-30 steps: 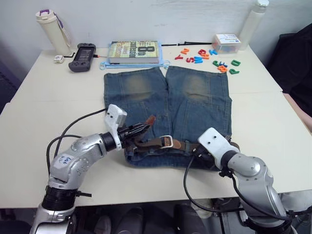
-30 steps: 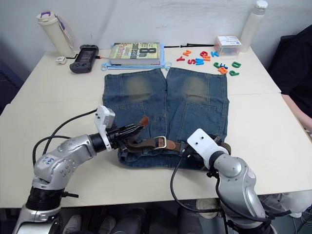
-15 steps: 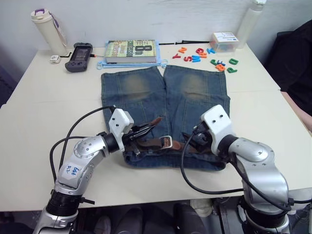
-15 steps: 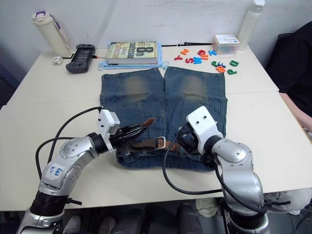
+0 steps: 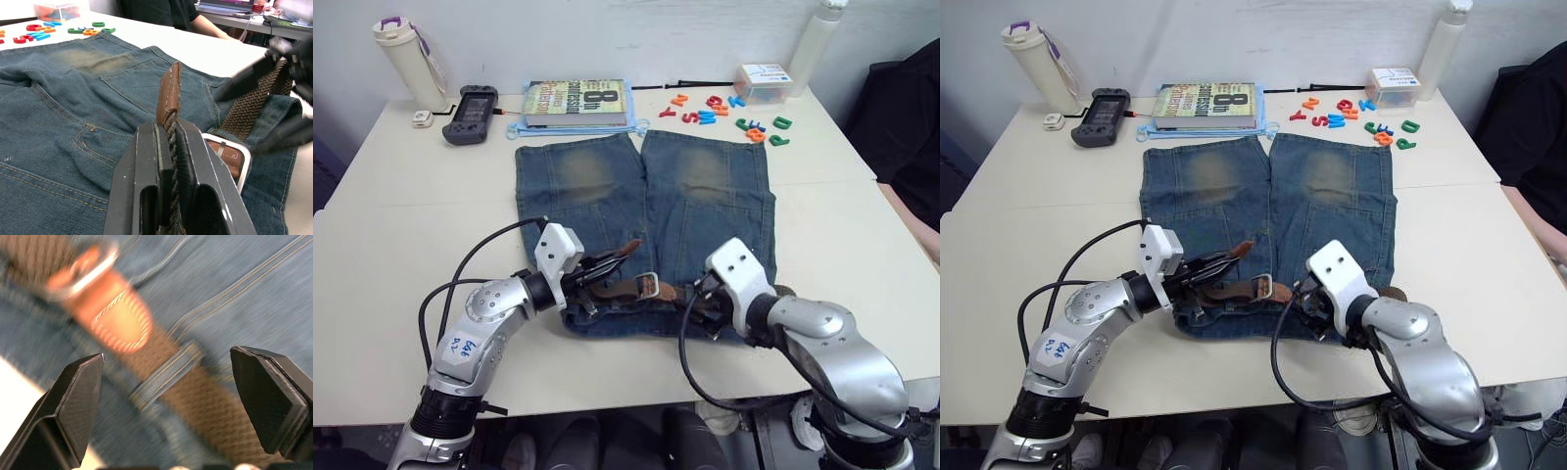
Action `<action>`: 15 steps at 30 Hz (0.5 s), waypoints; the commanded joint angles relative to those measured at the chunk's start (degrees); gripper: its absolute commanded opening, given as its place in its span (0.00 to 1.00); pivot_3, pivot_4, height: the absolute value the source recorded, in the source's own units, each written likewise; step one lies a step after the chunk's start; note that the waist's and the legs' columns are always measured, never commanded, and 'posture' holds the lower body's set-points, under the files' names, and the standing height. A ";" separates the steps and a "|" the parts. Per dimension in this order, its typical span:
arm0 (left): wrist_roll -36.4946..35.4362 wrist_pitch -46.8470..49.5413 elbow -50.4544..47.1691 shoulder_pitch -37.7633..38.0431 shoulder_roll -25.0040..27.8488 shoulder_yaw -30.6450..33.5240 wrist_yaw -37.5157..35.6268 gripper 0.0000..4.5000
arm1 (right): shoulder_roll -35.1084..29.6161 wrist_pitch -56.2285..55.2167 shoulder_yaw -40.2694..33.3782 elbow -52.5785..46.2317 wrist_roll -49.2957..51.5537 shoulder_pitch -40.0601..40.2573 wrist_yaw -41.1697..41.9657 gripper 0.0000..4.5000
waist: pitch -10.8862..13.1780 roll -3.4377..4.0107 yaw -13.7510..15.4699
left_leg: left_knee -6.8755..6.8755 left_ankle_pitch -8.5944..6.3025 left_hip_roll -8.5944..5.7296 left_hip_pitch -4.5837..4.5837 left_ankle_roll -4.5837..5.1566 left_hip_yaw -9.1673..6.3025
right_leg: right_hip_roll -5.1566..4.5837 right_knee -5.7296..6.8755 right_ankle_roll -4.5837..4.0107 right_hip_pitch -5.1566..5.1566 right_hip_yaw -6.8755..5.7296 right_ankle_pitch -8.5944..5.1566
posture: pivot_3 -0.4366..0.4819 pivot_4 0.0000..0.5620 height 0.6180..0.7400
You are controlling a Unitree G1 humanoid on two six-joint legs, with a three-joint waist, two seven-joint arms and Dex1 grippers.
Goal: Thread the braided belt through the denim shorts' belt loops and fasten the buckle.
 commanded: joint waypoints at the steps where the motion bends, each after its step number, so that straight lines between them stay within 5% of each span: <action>1: 0.30 -0.30 -0.87 -0.98 -0.27 -0.03 -0.60 0.00 | -1.10 -3.66 4.43 -8.88 -0.59 1.31 -5.62 0.99 | 0.00 0.00 0.02 | 0.01 0.00 0.00 0.00 0.00 0.00 | 0.00 0.00 0.00 0.00 0.00 0.00 | 0.48 0.27 1.00; 15: 0.16 0.48 -0.68 -1.41 -0.73 0.03 -0.74 0.00 | -1.19 -23.44 16.08 -5.83 -12.84 8.77 -25.30 0.99 | 0.00 0.00 0.30 | 0.01 0.00 -0.01 0.00 -0.01 0.00 | 0.02 -0.01 0.00 0.00 0.00 0.00 | 0.48 0.27 1.00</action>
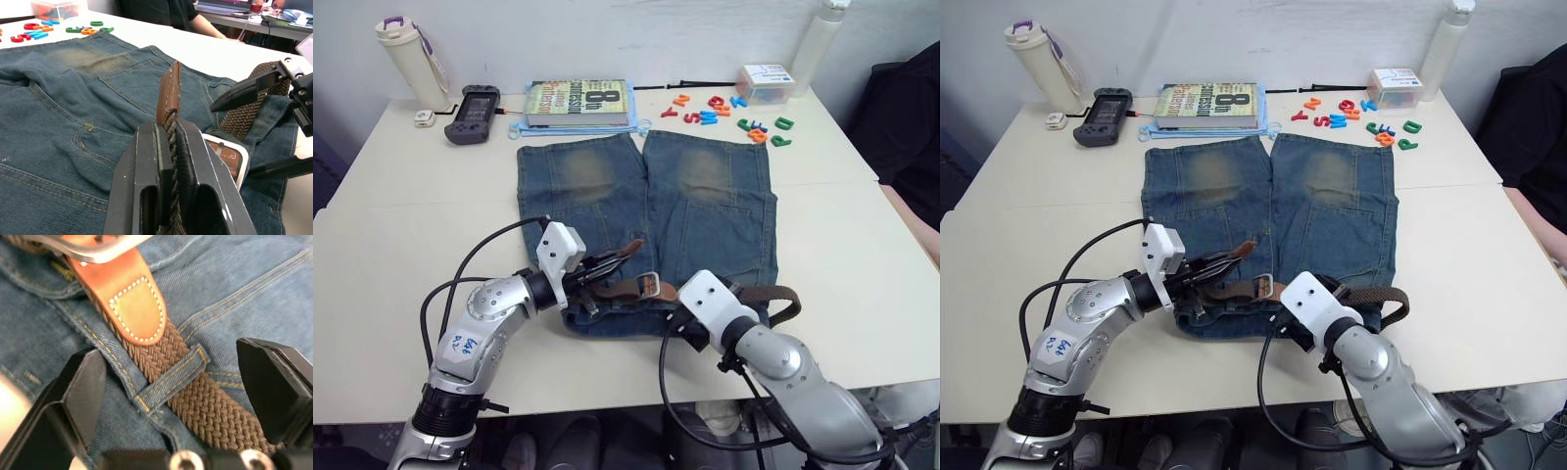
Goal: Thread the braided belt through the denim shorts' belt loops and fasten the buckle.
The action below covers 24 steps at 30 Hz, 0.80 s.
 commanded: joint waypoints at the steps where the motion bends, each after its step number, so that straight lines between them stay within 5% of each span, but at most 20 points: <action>1: 0.17 -0.35 -0.56 -0.89 -0.72 0.16 -0.09 0.00 | 0.48 -5.52 -0.07 -5.76 -2.32 1.30 -1.90 0.99 | 0.00 0.00 -0.01 | 0.01 0.00 0.00 0.00 0.00 0.00 | 0.00 0.00 0.00 0.01 0.00 0.00 | 0.48 0.27 1.00; 6: -6.26 5.21 -2.77 -3.18 -3.41 3.28 1.72 0.00 | -2.93 -4.72 -5.53 -8.50 3.60 4.32 6.68 0.99 | 0.00 -0.01 0.10 | 0.01 0.00 -0.01 0.00 0.01 -0.01 | 0.01 -0.01 0.01 0.04 -0.01 0.00 | 0.48 0.27 1.00; 9: -10.43 9.02 -3.51 -5.60 -4.83 6.49 3.85 0.00 | -1.20 -1.87 -15.25 -9.81 10.94 3.55 12.97 0.99 | 0.02 -0.04 0.16 | 0.04 -0.01 0.01 -0.01 0.03 -0.02 | 0.03 -0.01 0.02 0.04 -0.01 0.01 | 0.48 0.27 1.00; 15: -19.38 17.33 -3.63 -8.20 -6.12 12.90 8.76 0.00 | 11.22 7.27 -29.22 -9.72 21.86 -8.45 14.51 0.99 | 0.02 -0.03 -0.86 | -0.01 0.01 0.17 0.07 -0.03 -0.01 | 0.15 0.07 0.04 0.04 0.00 0.02 | 0.48 0.27 1.00; 18: -24.53 20.95 -4.38 -9.15 -6.35 15.73 10.87 0.00 | 14.63 11.37 -31.44 -8.90 25.21 -12.29 13.79 0.81 | 0.02 -0.02 -1.19 | -0.02 -0.01 0.17 0.02 -0.05 -0.03 | 0.14 0.05 0.02 -0.02 0.00 0.01 | 0.48 0.27 1.00; 24: -29.01 23.45 -4.84 -12.38 -7.46 16.71 14.90 0.00 | 15.34 13.80 -31.65 -7.30 29.06 -14.98 12.57 0.14 | 0.02 -0.02 -1.21 | 0.03 -0.02 0.04 -0.02 -0.01 -0.03 | 0.04 0.03 0.03 -0.03 -0.01 0.02 | 0.48 0.27 1.00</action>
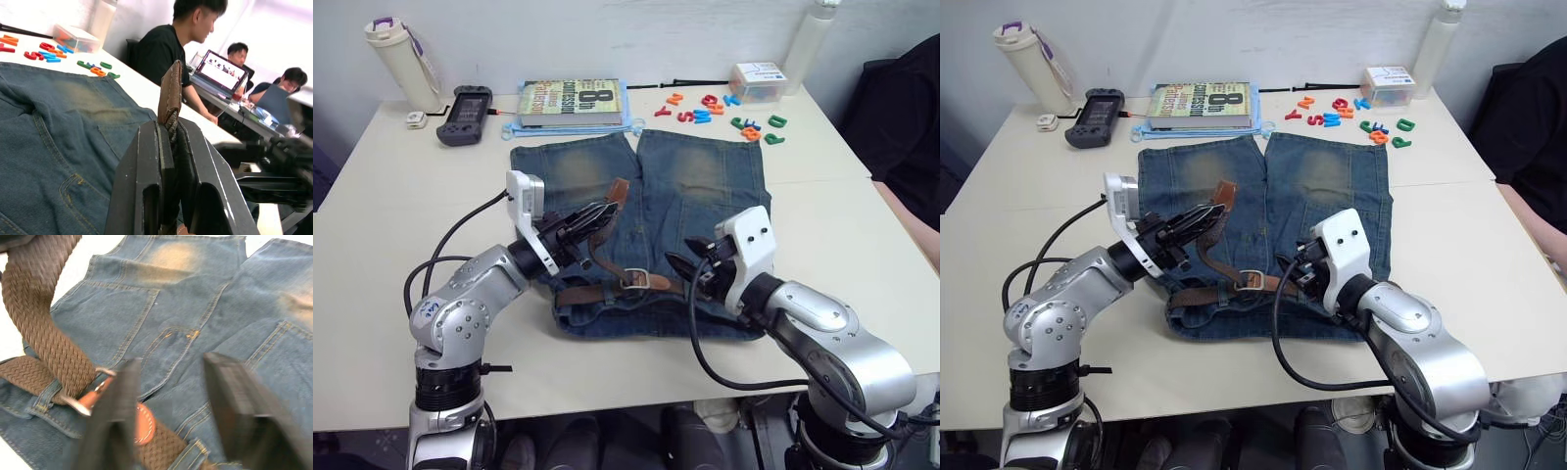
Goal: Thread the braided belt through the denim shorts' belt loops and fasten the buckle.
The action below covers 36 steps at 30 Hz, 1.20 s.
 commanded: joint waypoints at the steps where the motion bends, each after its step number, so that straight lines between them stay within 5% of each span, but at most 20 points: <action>1: -3.83 0.56 -2.35 -2.88 -1.25 1.08 2.58 0.00 | 0.06 0.27 -0.34 -6.79 2.87 -1.69 -0.65 0.02 | 0.00 0.00 0.00 | 0.01 0.00 0.00 0.00 0.00 0.00 | 0.01 0.00 0.00 0.00 0.00 0.00 | 0.48 0.27 1.00; 20: -8.64 1.86 -0.09 -6.68 -2.56 0.85 6.91 0.00 | -7.37 -6.71 22.02 6.38 -1.26 2.98 -7.14 0.00 | 0.00 0.00 -0.11 | -0.01 0.01 0.05 0.00 -0.03 0.04 | 0.05 0.03 0.00 -0.06 0.03 0.00 | 0.48 0.27 1.00; 30: -18.84 5.20 2.77 -9.12 -3.15 5.29 12.54 0.00 | -10.42 -7.75 24.03 8.33 -3.60 5.11 -8.58 0.00 | 0.00 -0.01 -0.04 | 0.03 0.01 0.01 0.00 -0.02 0.02 | 0.03 0.02 0.00 -0.02 0.03 0.00 | 0.48 0.27 1.00; 36: -19.21 7.65 1.55 -4.57 2.75 4.36 9.12 0.00 | -10.80 -8.33 23.20 7.27 -2.88 6.01 -8.23 0.00 | -0.01 0.00 -0.14 | 0.01 0.01 0.01 0.02 -0.03 0.03 | 0.03 0.03 0.00 -0.03 0.04 0.00 | 0.48 0.27 1.00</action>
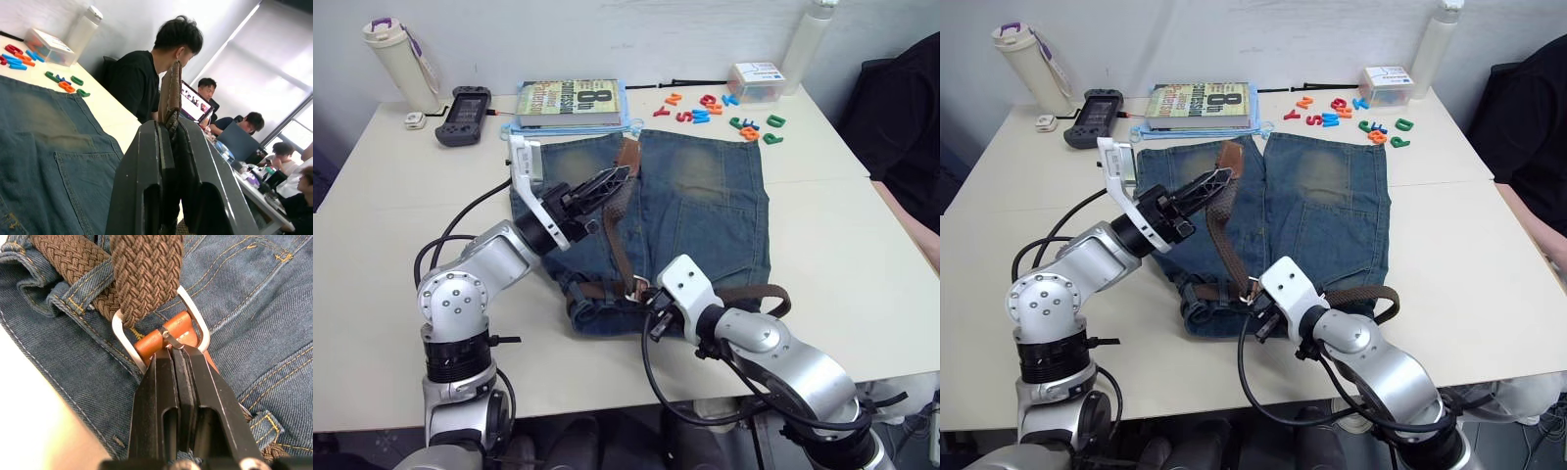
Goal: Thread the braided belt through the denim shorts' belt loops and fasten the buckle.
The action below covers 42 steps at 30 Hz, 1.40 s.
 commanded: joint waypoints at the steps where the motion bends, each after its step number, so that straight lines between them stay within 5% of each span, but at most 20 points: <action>1: 0.86 -0.61 -3.24 3.55 3.78 -0.10 -4.38 0.00 | -0.58 0.80 -0.67 -0.49 0.20 1.44 0.21 0.00 | 0.00 0.01 0.01 | -0.03 0.00 0.00 0.01 0.00 0.00 | 0.01 -0.01 0.00 0.00 0.01 0.00 | 0.48 0.27 1.00; 15: 4.01 -3.36 -3.97 8.97 4.50 -1.94 -6.91 0.00 | -0.10 4.02 -9.07 -5.43 6.03 -3.97 3.76 0.00 | 0.00 0.00 0.05 | -0.03 0.00 0.01 0.00 0.01 -0.02 | -0.01 -0.04 -0.01 0.01 -0.01 0.00 | 0.48 0.27 1.00; 18: 4.21 -3.20 -4.09 8.96 4.87 -2.00 -6.94 0.00 | -0.44 3.45 -9.20 -4.56 5.83 -4.21 3.53 0.21 | 0.00 0.00 0.06 | -0.06 0.00 0.02 0.00 0.00 -0.01 | -0.01 -0.05 -0.01 0.00 -0.02 0.00 | 0.48 0.27 1.00; 23: 4.00 -2.80 -4.18 8.96 5.19 -1.92 -6.59 0.00 | -1.10 1.78 -7.53 -2.96 5.08 -4.24 3.48 0.71 | 0.00 0.00 0.07 | -0.04 0.00 0.00 0.00 0.00 -0.01 | -0.02 -0.04 -0.01 0.01 -0.01 0.00 | 0.48 0.27 1.00; 26: 3.96 -2.58 -4.15 9.15 5.60 -1.71 -6.49 0.00 | -1.20 1.16 -6.69 -2.76 5.21 -4.06 3.67 0.68 | 0.00 0.00 0.03 | -0.05 0.00 0.02 0.00 0.00 -0.01 | -0.02 -0.04 -0.01 0.00 -0.01 0.00 | 0.48 0.27 1.00; 33: 5.86 -2.56 -2.52 11.50 10.11 -1.10 -10.14 0.00 | -1.72 -1.19 -6.05 -2.33 4.47 -3.52 3.38 0.01 | 0.01 0.01 -0.08 | -0.06 0.00 0.02 0.00 0.00 0.00 | -0.01 -0.04 -0.01 -0.02 0.00 -0.01 | 0.48 0.27 1.00; 42: 5.65 -2.57 -2.36 12.92 11.58 -0.67 -11.53 0.00 | -2.07 -4.21 -3.01 2.08 2.43 -3.03 2.68 0.01 | 0.01 0.02 0.00 | -0.06 -0.01 0.01 -0.01 0.01 -0.01 | -0.03 -0.05 -0.02 -0.01 0.00 -0.01 | 0.48 0.27 1.00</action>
